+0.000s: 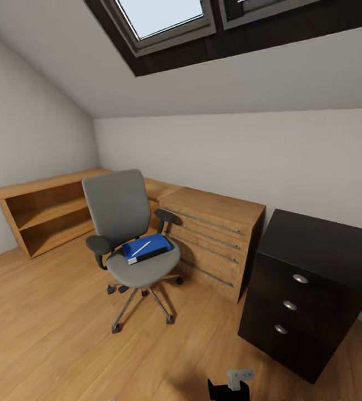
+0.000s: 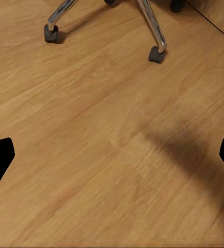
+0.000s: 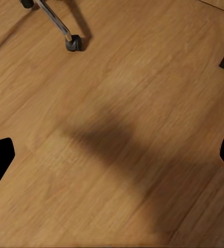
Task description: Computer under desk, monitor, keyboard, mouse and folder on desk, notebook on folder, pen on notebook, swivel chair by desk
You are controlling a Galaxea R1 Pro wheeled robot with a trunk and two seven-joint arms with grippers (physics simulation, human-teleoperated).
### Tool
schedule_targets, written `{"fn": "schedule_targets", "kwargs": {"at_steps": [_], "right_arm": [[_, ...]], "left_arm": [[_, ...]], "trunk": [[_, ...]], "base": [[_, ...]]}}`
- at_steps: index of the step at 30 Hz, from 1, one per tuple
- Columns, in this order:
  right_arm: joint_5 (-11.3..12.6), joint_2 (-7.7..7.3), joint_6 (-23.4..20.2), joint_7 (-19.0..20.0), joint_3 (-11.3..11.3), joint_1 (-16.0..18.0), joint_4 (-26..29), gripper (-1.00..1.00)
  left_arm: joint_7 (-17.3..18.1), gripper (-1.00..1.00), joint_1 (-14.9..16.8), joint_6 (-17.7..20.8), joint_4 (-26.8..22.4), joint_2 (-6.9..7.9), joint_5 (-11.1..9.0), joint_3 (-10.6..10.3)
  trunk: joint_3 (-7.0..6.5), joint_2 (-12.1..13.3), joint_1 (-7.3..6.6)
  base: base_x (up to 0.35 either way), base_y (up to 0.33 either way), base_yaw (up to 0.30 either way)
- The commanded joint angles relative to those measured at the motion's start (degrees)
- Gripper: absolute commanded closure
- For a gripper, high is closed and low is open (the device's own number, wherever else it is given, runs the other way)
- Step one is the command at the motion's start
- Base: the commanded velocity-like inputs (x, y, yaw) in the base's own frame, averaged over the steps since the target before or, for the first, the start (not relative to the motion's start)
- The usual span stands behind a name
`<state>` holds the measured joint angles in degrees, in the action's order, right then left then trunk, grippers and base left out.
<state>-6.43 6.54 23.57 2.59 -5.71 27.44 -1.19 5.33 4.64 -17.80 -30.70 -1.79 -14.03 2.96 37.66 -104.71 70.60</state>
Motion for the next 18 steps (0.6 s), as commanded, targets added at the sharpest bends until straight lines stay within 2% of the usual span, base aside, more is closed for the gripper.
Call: {"fn": "schedule_targets", "kwargs": {"at_steps": [1, 18], "right_arm": [[-0.6, 0.01, 0.2, 0.1, -0.5, 0.1, -0.1, -1.0], [-0.6, 0.05, 0.2, 0.1, -0.6, 0.1, -0.1, -1.0]], "left_arm": [[0.6, -1.0, 0.0, 0.0, 0.0, -0.05, -0.5, 0.3], [0.6, -1.0, 0.0, 0.0, 0.1, -0.05, -0.5, 0.3]], "trunk": [[0.02, 0.0, -0.01], [-0.12, 0.0, -0.01]], "base": [[-0.031, 0.024, -0.222], [-0.006, 0.005, -0.263]]}}
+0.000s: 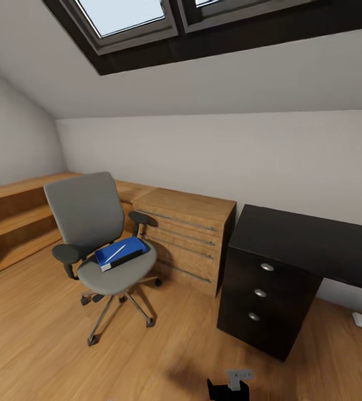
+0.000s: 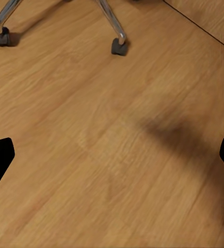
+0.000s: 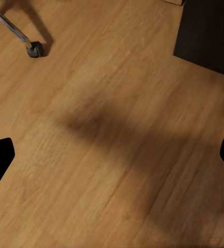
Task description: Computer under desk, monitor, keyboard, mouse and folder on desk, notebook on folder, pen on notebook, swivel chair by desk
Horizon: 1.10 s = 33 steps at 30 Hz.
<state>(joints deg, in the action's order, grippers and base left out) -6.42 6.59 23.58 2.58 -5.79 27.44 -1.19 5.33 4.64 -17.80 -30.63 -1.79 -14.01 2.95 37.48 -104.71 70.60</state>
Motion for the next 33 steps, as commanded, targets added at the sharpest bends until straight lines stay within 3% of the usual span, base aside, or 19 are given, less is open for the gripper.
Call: {"fn": "schedule_targets", "kwargs": {"at_steps": [1, 33], "right_arm": [[-0.6, 0.0, 0.2, 0.1, -0.5, 0.1, -0.1, -1.0], [-0.5, 0.0, 0.2, 0.1, -0.5, 0.1, -0.1, -1.0]], "left_arm": [[0.6, -1.0, 0.0, 0.0, 0.0, -0.05, -0.5, 0.3], [0.6, -1.0, 0.0, 0.0, 0.1, -0.08, -0.5, 0.2]], "trunk": [[0.06, 0.0, -0.01], [0.05, 0.0, -0.01]], "base": [[0.0, 0.0, -0.274], [0.0, 0.0, -0.275]]}}
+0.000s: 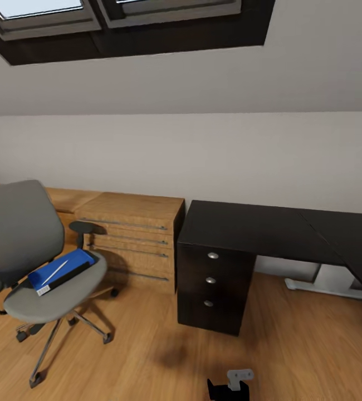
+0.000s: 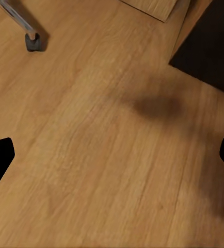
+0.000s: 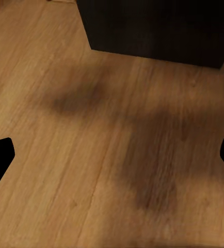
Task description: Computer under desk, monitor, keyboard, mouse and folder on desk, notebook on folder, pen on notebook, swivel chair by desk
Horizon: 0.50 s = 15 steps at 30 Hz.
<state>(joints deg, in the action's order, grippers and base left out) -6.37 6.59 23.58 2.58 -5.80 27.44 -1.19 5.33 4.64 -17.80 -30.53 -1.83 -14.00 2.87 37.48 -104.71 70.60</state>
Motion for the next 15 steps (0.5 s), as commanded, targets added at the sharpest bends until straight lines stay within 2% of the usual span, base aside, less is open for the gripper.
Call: {"fn": "schedule_targets", "kwargs": {"at_steps": [1, 9, 15], "right_arm": [[-0.6, 0.0, 0.2, 0.1, -0.5, 0.1, -0.1, -1.0], [-0.6, 0.01, 0.2, 0.1, -0.5, 0.1, -0.1, -1.0], [-0.6, 0.07, 0.2, 0.1, -0.5, 0.1, -0.2, -1.0]], "left_arm": [[0.6, -1.0, 0.0, 0.0, 0.0, -0.04, -0.5, 0.3], [0.6, -1.0, 0.0, 0.0, 0.0, -0.04, -0.5, 0.3], [0.6, -1.0, 0.0, 0.0, 0.0, -0.08, -0.5, 0.3]], "trunk": [[0.06, 0.0, -0.01], [0.09, 0.0, -0.01], [0.34, 0.0, -0.01]], "base": [[0.0, 0.0, -0.275], [0.0, 0.0, -0.267], [0.0, 0.0, -0.177]]}}
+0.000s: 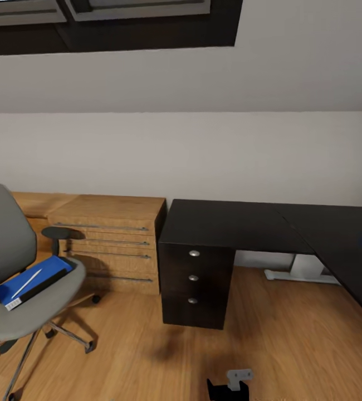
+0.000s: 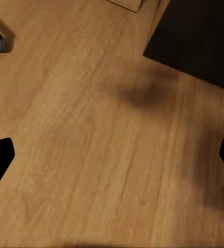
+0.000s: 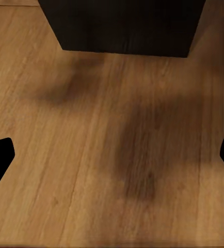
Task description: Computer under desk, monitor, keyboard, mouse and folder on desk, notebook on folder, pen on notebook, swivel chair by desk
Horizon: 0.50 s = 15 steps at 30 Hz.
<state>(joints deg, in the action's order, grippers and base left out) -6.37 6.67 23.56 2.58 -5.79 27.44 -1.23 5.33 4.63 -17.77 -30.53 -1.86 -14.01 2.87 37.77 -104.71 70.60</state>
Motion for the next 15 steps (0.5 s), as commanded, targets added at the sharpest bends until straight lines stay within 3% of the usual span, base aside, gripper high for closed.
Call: {"fn": "schedule_targets", "kwargs": {"at_steps": [1, 10, 15], "right_arm": [[-0.6, 0.0, 0.3, 0.1, -0.5, 0.1, -0.1, -1.0], [-0.6, 0.01, 0.3, 0.1, -0.5, 0.1, -0.1, -1.0], [-0.6, 0.09, 0.3, 0.1, -0.5, 0.1, -0.2, -1.0]], "left_arm": [[0.6, -1.0, 0.0, 0.0, 0.0, -0.04, -0.5, 0.3], [0.6, -1.0, 0.0, 0.0, 0.0, -0.04, -0.5, 0.2], [0.6, -1.0, 0.0, 0.0, 0.0, -0.02, -0.5, 0.2]], "trunk": [[0.11, 0.0, -0.01], [0.58, 0.0, -0.01], [0.66, 0.0, -0.01]], "base": [[0.0, 0.0, -0.136], [0.0, 0.009, -0.137], [0.033, 0.143, -0.217]]}}
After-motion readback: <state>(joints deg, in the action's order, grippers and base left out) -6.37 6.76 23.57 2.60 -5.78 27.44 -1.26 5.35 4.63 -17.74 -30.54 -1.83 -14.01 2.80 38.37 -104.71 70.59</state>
